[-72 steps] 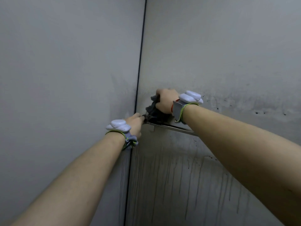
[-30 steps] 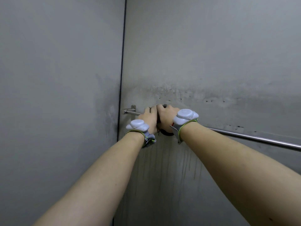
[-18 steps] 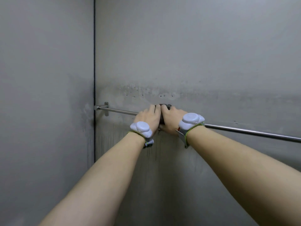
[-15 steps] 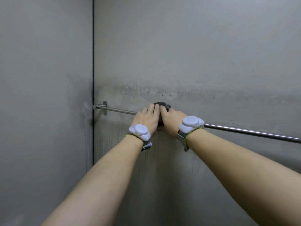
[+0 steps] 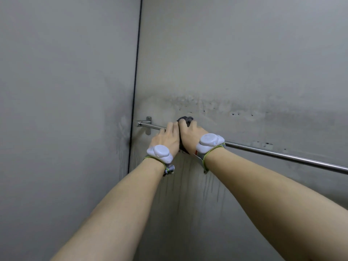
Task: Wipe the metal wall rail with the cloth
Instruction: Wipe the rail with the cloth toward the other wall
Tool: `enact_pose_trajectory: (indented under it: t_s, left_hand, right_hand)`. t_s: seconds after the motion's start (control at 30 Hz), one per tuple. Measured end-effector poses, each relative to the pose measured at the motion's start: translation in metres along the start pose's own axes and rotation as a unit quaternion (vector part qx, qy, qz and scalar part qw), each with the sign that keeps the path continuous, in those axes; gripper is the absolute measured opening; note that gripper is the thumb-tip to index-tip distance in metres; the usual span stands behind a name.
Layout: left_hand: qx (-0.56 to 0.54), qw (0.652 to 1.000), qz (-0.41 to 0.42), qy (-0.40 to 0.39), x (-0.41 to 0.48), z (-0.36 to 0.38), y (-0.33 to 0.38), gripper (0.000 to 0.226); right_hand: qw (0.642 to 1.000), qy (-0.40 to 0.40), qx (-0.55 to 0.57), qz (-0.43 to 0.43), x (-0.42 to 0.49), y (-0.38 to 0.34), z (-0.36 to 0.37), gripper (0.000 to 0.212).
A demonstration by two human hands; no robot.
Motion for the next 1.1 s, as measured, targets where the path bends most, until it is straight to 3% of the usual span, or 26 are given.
enact_pose_trajectory:
  t_s: [0.27, 0.43, 0.57, 0.77, 1.1]
  left_hand:
    - [0.009, 0.995, -0.095, -0.020, 0.027, 0.043, -0.112, 0.048]
    - [0.024, 0.993, -0.110, -0.029, 0.035, 0.048, -0.134, 0.046]
    - [0.106, 0.992, -0.061, 0.025, 0.035, 0.035, -0.127, 0.050]
    - [0.121, 0.992, -0.007, -0.025, 0.031, 0.033, -0.104, 0.058]
    - [-0.012, 0.997, 0.026, -0.072, 0.000, 0.007, 0.015, 0.073]
  right_hand:
    - [0.999, -0.008, 0.031, -0.011, 0.092, -0.079, 0.033, 0.039]
    - [1.000, -0.003, 0.022, -0.011, 0.108, -0.095, 0.035, 0.038]
    - [0.999, 0.000, 0.004, -0.032, 0.107, -0.088, 0.036, 0.041]
    - [0.999, -0.026, 0.022, -0.032, 0.089, -0.064, 0.036, 0.040]
    - [0.998, -0.037, 0.035, -0.031, -0.008, 0.023, 0.003, 0.046]
Point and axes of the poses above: each hand's wrist, its own x-axis towards the middle knuckle, its own z-axis out of the palm, y = z × x, the point moved 7 cm from there along x, towards the middle knuckle, and after that the axes turned 1 degree about -x, right-handed, at the moved point
